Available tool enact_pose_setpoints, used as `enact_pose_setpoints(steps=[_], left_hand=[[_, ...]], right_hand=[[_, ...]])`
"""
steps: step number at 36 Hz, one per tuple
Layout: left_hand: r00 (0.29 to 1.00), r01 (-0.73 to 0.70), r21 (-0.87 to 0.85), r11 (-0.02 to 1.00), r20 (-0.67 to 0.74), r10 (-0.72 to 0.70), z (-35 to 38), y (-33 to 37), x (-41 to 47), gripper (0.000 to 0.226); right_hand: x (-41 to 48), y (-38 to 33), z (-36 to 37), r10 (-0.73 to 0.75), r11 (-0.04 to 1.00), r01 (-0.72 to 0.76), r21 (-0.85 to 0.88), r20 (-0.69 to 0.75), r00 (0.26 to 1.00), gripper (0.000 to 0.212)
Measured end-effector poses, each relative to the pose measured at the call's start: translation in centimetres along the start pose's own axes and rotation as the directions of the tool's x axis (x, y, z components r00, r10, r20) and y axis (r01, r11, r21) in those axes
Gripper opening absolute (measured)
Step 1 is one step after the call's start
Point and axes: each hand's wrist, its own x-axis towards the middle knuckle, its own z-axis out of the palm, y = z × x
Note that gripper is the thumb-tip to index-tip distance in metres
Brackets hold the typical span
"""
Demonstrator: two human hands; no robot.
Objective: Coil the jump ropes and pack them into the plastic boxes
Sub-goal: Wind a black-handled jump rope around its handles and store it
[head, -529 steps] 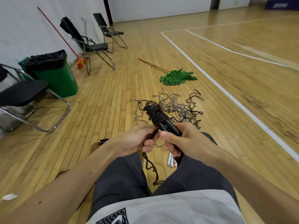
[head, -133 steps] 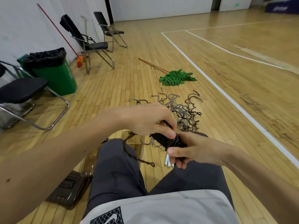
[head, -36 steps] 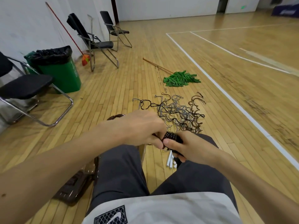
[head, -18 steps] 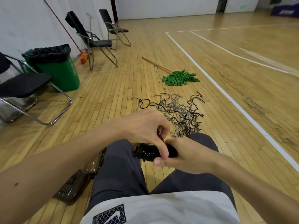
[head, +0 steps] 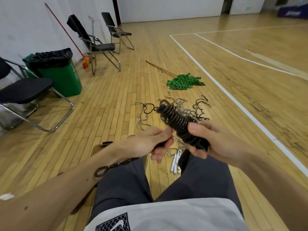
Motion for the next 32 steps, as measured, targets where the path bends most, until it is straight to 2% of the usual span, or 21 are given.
enact_pose_setpoints(steps=[2, 4, 8, 12, 16, 21, 27, 32], left_hand=[[0.995, 0.057, -0.089, 0.994, -0.076, -0.064, 0.9, 0.1, 0.2, 0.04], [0.984, 0.116, -0.076, 0.99, -0.127, -0.126, 1.6, 0.3, 0.5, 0.038], [0.975, 0.149, 0.081, 0.986, -0.177, -0.133, 3.1, 0.5, 0.9, 0.03], [0.976, 0.145, 0.386, 0.911, -0.207, -0.067, 4.2, 0.0, 1.1, 0.012], [0.973, 0.215, 0.496, 0.841, -0.186, -0.139, 4.2, 0.4, 0.7, 0.016], [0.983, 0.179, 0.651, 0.738, -0.094, -0.156, 4.4, 1.5, 0.0, 0.017], [0.993, 0.11, 0.806, 0.581, -0.07, -0.091, 3.1, 3.0, 0.3, 0.025], [0.999, -0.038, 0.937, 0.346, 0.023, 0.047, 1.7, 4.9, 0.6, 0.027]], right_hand=[[0.4, 0.2, -0.3, 0.004, 1.0, -0.004, -0.001, -0.117, 0.993, 0.054], [0.7, 0.6, -0.3, 0.023, 1.0, -0.027, -0.014, -0.202, 0.979, 0.055], [1.3, 1.3, 0.1, 0.009, 0.996, -0.034, -0.079, -0.306, 0.952, 0.043], [2.0, 2.1, 0.2, -0.028, 0.979, -0.055, -0.195, -0.399, 0.916, 0.041], [2.3, 2.9, 0.0, -0.043, 0.957, -0.091, -0.276, -0.442, 0.896, 0.035], [2.3, 4.0, -2.2, -0.017, 0.929, -0.194, -0.316, -0.559, 0.829, 0.037], [1.4, 4.9, -2.5, 0.07, 0.886, -0.294, -0.359, -0.524, 0.849, 0.039], [1.3, 4.1, -1.3, 0.118, 0.81, -0.31, -0.498, -0.379, 0.918, 0.04]])
